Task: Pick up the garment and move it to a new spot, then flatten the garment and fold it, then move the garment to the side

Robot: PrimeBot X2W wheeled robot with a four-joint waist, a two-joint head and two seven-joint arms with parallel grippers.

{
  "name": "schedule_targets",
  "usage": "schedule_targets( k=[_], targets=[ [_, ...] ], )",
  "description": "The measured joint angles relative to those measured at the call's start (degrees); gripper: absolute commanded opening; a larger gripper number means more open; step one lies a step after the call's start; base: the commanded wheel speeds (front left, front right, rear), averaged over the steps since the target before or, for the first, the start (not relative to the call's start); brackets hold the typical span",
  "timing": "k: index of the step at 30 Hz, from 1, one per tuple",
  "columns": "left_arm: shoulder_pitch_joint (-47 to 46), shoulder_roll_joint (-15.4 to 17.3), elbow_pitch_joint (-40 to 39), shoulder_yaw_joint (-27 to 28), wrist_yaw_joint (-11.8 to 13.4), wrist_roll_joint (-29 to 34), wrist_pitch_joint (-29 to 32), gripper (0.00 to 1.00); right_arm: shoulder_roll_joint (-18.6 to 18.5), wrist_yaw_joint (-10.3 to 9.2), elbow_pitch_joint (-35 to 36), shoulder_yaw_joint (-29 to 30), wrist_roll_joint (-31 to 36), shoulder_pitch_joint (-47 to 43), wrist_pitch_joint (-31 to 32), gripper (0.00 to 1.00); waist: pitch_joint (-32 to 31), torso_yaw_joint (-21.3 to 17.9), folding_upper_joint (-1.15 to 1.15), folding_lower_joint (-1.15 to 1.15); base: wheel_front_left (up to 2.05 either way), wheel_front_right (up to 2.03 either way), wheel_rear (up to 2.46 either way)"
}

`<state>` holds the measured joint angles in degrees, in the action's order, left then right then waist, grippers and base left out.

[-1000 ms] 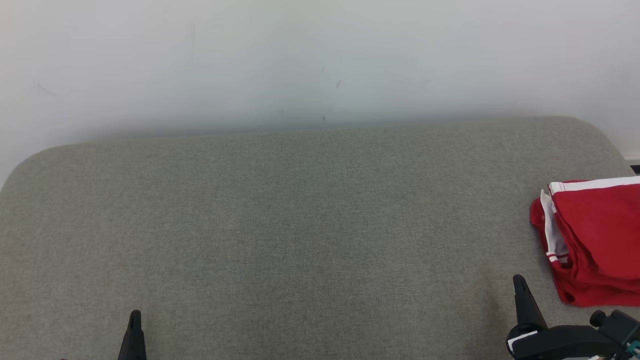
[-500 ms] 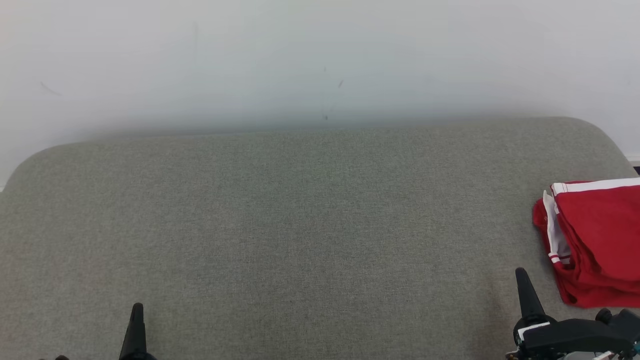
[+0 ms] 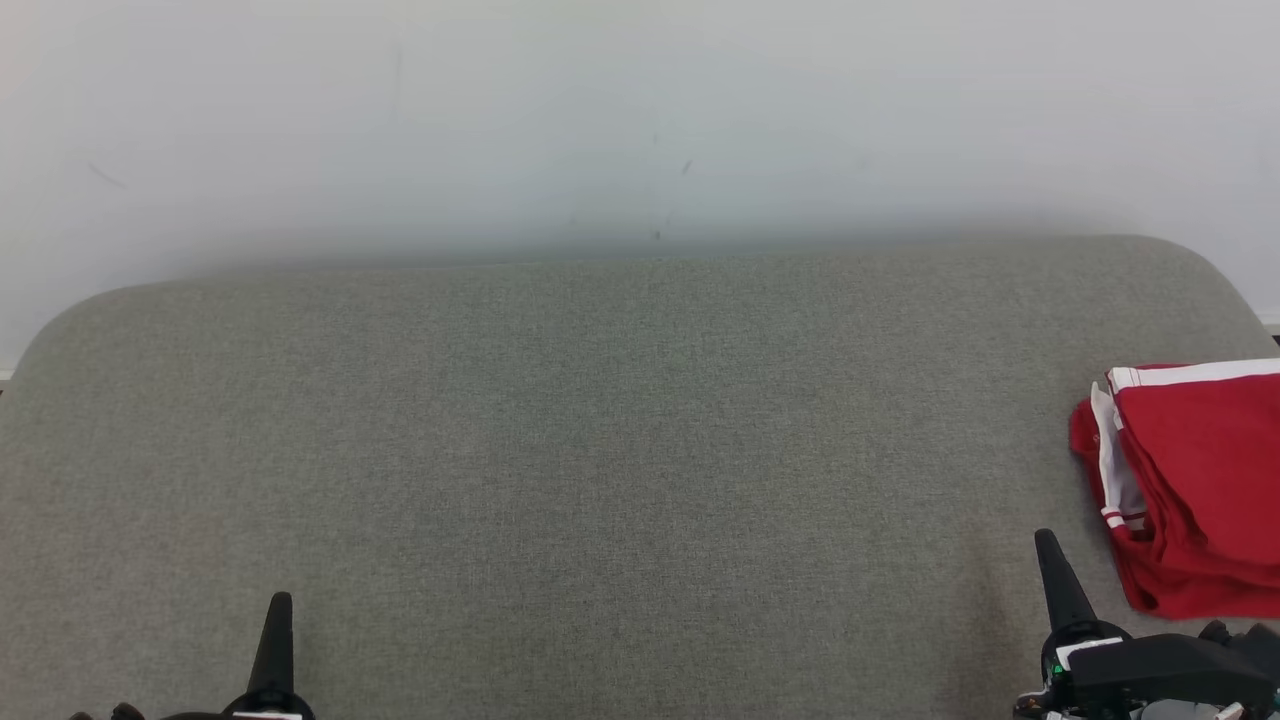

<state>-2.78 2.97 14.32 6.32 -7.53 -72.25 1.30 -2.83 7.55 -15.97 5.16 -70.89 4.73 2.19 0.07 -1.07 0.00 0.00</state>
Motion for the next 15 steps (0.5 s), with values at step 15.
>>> schedule_targets(
  k=[15],
  targets=[
    [-1.0, 0.0, -0.1, 0.0, 0.0, -6.7, 1.8, 0.0, 0.0, 0.0, 0.5, 0.4, -7.3, 0.3, 1.4, 0.0, 0.0, 0.3, 0.0, 0.0, 0.0, 0.0, 0.0]
  ],
)
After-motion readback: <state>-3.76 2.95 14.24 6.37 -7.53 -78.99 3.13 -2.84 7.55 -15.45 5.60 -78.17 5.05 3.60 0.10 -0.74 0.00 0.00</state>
